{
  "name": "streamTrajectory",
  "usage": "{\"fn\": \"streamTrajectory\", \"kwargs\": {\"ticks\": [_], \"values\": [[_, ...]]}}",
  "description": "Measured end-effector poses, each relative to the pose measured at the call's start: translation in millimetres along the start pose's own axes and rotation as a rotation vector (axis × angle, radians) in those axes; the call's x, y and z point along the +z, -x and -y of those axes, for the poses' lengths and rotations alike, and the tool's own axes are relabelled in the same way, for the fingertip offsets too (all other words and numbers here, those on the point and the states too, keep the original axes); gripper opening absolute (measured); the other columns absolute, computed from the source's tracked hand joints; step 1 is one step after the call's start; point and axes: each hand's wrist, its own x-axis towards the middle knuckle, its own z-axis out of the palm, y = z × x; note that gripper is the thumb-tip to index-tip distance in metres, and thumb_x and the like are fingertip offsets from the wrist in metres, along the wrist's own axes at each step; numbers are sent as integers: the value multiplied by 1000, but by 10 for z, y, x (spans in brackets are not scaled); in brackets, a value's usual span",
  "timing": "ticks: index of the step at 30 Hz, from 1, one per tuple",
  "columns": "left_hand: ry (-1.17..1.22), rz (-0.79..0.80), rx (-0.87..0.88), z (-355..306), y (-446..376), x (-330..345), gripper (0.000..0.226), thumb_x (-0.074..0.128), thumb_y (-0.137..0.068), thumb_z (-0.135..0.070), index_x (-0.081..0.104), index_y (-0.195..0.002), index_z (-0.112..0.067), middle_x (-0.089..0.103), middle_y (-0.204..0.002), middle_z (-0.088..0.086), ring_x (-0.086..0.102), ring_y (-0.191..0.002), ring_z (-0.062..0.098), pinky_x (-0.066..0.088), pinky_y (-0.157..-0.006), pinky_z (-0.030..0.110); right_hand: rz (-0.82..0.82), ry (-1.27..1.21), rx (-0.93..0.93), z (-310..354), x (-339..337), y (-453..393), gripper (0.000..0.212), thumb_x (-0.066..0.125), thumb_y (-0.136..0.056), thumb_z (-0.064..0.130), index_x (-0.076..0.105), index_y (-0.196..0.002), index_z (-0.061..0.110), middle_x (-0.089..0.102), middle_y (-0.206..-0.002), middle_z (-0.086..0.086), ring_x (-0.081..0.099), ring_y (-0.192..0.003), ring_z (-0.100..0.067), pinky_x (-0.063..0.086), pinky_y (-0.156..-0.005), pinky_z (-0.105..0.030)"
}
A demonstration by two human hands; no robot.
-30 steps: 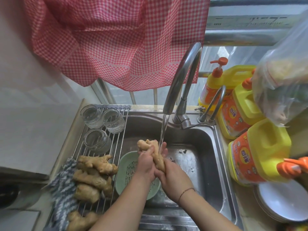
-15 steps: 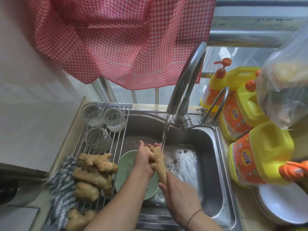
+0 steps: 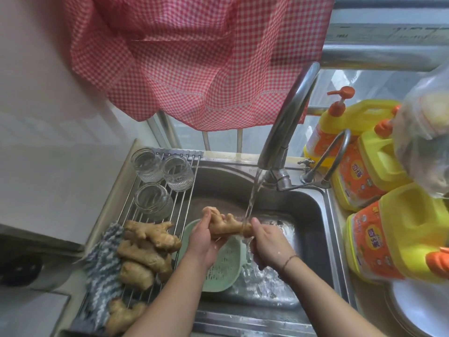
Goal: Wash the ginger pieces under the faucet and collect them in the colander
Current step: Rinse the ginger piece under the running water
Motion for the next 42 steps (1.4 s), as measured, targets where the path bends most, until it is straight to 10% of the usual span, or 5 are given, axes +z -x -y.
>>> {"fn": "streamTrajectory", "kwargs": {"ticks": [14, 24, 42], "values": [[2, -52, -43, 26, 38, -184, 35, 45, -101, -39, 65, -96, -11, 76, -81, 3, 74, -74, 17, 50, -72, 33, 70, 172, -86, 156, 101, -4, 13, 52, -85, 14, 64, -83, 9, 64, -68, -5, 61, -57, -21, 56, -57, -36], [218, 15, -121, 123, 145, -108, 33, 42, -102, -31, 57, -103, -1, 65, -106, 16, 66, -89, 27, 54, -84, 39, 53, 470, -162, -43, 13, 141, 37, 42, -97, 38, 47, -65, 21, 56, -58, 0, 64, -59, -23, 50, -58, -36], [257, 155, -192, 255, 207, 370, 50, 46, -95, -50, 54, -118, -7, 64, -99, 12, 66, -84, 27, 48, -82, 43, 105, 224, 40, -377, -224, 468, 31, 61, -90, 21, 50, -119, 24, 70, -68, -4, 68, -52, -14, 49, -50, -19]]}}
